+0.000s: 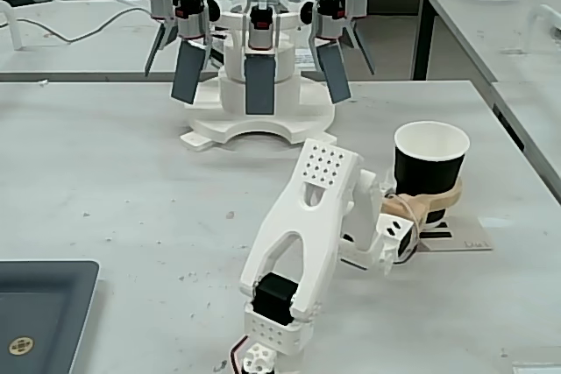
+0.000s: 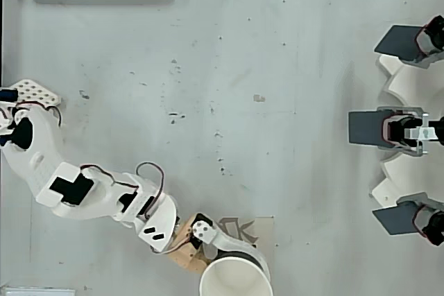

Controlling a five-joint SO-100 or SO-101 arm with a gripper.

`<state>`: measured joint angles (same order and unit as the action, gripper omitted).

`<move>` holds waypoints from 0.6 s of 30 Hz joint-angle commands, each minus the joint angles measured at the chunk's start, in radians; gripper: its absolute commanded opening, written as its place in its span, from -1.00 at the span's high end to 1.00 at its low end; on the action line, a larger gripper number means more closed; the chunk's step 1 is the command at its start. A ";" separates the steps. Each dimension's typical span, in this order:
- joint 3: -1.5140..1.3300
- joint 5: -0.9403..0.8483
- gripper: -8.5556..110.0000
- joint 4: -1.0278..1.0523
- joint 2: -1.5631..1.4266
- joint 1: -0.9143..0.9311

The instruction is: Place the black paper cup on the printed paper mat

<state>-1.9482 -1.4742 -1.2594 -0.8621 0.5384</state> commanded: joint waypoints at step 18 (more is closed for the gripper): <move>0.060 0.029 0.70 -0.081 0.067 0.014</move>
<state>-1.9221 -1.4527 -1.3100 -0.7793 0.5384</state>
